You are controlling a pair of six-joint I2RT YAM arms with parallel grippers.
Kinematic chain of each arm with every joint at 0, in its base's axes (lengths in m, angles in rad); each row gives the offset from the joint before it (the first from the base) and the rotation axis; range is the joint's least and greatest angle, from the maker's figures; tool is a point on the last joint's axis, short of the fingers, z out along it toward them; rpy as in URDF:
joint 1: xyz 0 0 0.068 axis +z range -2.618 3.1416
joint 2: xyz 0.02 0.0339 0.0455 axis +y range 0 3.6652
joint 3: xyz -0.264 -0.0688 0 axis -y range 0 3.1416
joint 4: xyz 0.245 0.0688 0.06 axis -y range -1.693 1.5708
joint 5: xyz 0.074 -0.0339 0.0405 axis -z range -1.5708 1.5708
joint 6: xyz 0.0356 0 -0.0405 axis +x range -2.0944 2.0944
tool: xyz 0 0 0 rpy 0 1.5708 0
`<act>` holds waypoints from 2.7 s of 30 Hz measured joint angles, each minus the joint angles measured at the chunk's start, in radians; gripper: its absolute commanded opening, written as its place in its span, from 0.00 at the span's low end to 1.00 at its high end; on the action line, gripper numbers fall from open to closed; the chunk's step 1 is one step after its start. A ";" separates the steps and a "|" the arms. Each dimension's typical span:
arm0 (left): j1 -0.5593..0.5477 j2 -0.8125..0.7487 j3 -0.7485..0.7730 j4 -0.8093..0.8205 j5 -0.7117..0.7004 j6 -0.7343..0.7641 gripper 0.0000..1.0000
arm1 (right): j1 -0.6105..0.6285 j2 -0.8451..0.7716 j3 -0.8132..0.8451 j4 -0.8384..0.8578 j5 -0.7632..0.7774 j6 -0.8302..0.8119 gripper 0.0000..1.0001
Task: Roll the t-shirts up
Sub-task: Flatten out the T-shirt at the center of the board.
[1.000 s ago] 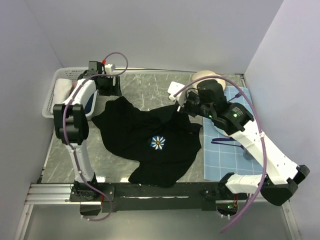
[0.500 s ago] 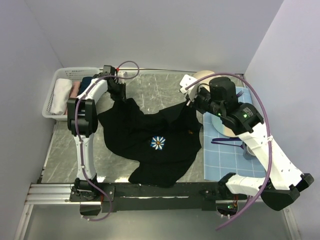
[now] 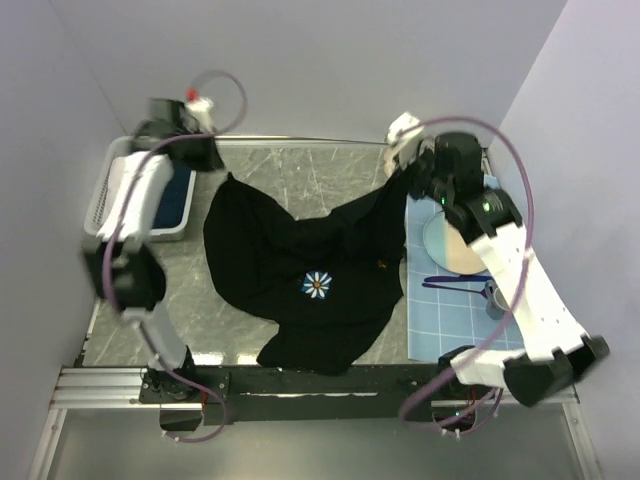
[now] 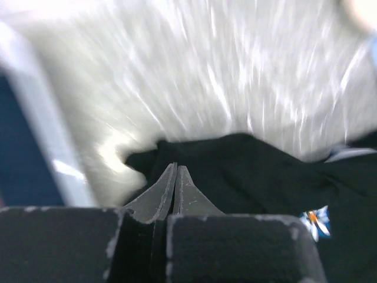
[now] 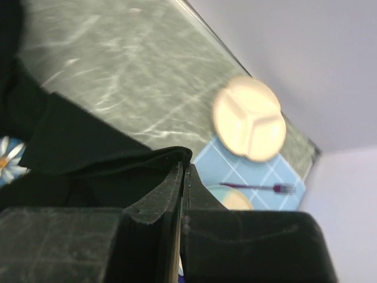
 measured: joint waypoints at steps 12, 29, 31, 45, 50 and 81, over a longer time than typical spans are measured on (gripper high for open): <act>0.052 -0.849 -0.249 0.056 -0.057 0.206 0.64 | -0.137 0.240 0.418 0.022 -0.031 0.174 0.00; -0.167 0.183 -0.084 0.053 -0.114 -0.088 0.87 | -0.089 0.053 0.203 -0.047 -0.219 0.351 0.00; -0.174 0.279 -0.004 0.066 -0.146 -0.100 0.88 | -0.089 0.053 0.192 -0.053 -0.224 0.356 0.00; -0.187 0.478 0.167 0.063 -0.195 -0.078 0.84 | -0.089 0.029 0.177 -0.052 -0.227 0.360 0.00; -0.199 0.511 0.158 0.079 -0.154 -0.068 0.69 | -0.089 0.035 0.177 -0.052 -0.227 0.361 0.00; -0.083 -0.707 -0.330 0.240 -0.093 0.047 0.10 | -0.231 0.229 0.304 0.068 -0.166 0.411 0.00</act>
